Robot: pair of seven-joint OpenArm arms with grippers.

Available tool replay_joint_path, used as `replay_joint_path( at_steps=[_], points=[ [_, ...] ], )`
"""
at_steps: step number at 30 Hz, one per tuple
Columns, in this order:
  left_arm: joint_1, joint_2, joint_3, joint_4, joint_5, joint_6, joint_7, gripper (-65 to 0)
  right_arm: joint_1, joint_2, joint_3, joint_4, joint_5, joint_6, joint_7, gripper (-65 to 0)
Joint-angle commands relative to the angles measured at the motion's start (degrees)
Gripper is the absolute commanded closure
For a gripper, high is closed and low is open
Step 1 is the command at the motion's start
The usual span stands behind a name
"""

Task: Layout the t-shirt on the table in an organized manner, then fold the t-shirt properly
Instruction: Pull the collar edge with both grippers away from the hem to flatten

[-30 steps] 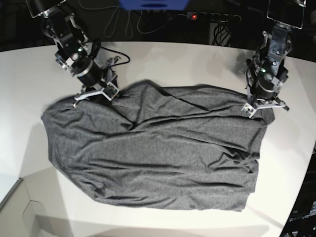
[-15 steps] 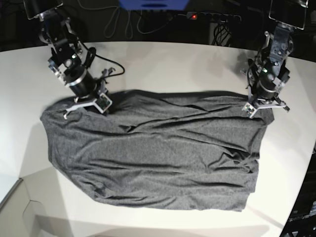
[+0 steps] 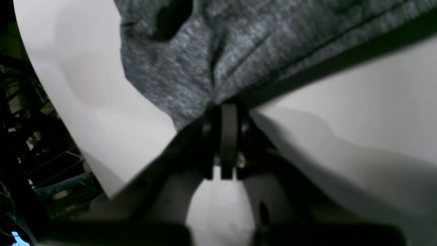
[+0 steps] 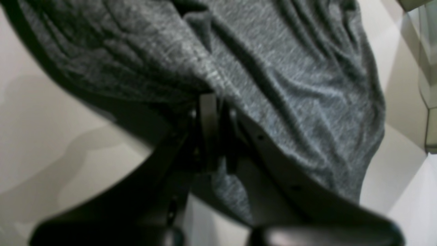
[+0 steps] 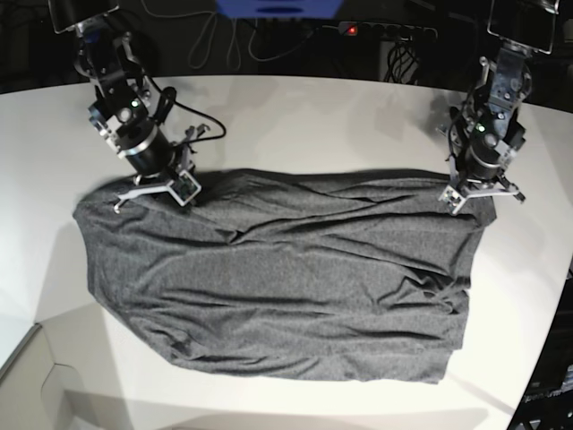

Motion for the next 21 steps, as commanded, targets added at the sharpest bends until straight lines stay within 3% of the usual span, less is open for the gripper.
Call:
replay_joint_path(
  at_steps=[1,6,15,21],
  points=[
    [0.5,-0.2,0.4,-0.4,-2.0,-2.1,1.6,-0.2,-0.2,0.4,0.4,0.8,0.3,-0.1,1.2,-6.1],
    [0.5,-0.2,0.3,-0.3,-2.0,-2.1,1.6,-0.2,-2.3,0.6,-0.1,1.0,0.3,-0.1,1.3,-20.2],
    [0.5,-0.2,0.4,-0.2,-2.0,-2.1,1.6,-0.2,-4.5,0.2,-0.2,1.8,0.3,-0.1,1.7,-36.0],
    [0.5,-0.2,0.5,-0.2,-2.0,-2.1,1.6,-0.2,-6.2,0.6,-3.6,5.7,0.3,-0.1,1.7,-39.8]
  ],
)
